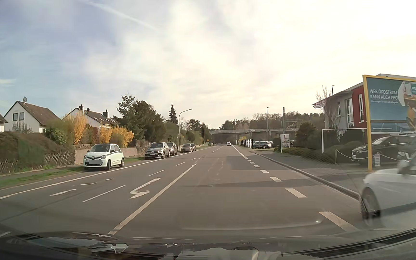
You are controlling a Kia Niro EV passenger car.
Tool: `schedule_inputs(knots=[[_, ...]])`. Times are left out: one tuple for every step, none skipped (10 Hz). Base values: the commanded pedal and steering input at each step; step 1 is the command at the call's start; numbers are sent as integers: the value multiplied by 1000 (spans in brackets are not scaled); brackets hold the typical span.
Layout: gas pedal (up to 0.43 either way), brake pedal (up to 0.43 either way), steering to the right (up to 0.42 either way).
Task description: Follow the waypoints while adhering to traffic rules and regulations
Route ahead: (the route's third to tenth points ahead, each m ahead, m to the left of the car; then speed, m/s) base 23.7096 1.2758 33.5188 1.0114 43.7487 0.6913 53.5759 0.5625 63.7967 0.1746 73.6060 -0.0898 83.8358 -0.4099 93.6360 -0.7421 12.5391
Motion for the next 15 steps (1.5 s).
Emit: schedule_inputs(knots=[[118,0,2],[118,0,3],[118,0,3],[118,0,3],[118,0,3],[118,0,3],[118,0,3],[118,0,3],[118,0,4],[118,0,3],[118,0,3],[118,0,3],[118,0,3],[118,0,3],[118,0,3]])
